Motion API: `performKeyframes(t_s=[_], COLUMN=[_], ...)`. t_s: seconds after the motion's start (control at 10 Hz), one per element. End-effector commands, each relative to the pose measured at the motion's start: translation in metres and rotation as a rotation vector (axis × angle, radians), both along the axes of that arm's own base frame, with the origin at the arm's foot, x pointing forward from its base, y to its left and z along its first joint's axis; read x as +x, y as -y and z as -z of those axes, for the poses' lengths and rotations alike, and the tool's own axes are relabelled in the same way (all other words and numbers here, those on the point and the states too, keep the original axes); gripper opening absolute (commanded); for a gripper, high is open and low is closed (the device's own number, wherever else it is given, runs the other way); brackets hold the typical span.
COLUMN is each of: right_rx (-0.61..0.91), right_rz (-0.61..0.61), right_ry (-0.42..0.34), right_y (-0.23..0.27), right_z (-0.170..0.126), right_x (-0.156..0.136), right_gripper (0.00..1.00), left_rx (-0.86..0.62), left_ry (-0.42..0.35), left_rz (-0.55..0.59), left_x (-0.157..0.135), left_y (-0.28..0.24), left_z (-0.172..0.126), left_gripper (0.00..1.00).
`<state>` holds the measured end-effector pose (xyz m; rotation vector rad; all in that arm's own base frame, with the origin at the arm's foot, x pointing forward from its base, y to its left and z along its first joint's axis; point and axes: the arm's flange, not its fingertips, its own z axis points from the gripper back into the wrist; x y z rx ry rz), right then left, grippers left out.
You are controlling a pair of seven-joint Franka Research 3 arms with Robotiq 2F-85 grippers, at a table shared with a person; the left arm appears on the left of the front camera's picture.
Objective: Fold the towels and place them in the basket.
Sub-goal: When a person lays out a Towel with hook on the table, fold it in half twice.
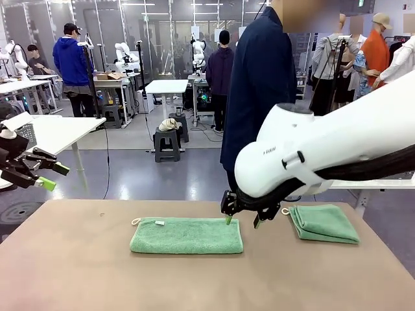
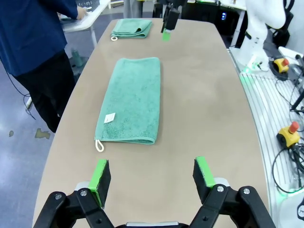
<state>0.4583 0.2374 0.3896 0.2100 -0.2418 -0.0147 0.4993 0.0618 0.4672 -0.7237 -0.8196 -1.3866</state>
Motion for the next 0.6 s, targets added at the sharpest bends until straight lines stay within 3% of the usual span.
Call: performKeyframes(t_s=[0.0, 0.3, 0.5], right_rx=[-0.051, -0.055, -0.046], right_rz=[0.076, 0.095, 0.105], right_ry=[0.057, 0.113, 0.103], right_y=[-0.012, -0.013, -0.018], right_z=[0.017, 0.042, 0.051], right_x=[0.017, 0.045, 0.061], right_gripper=[0.83, 0.83, 0.83], left_rx=[-0.004, -0.004, -0.004], left_ry=[0.003, 0.003, 0.003], left_rz=[-0.002, -0.002, -0.002], left_x=[-0.002, -0.002, -0.002], left_y=[0.000, 0.000, 0.000], left_z=[-0.001, -0.001, -0.001], left_gripper=[0.89, 0.89, 0.89])
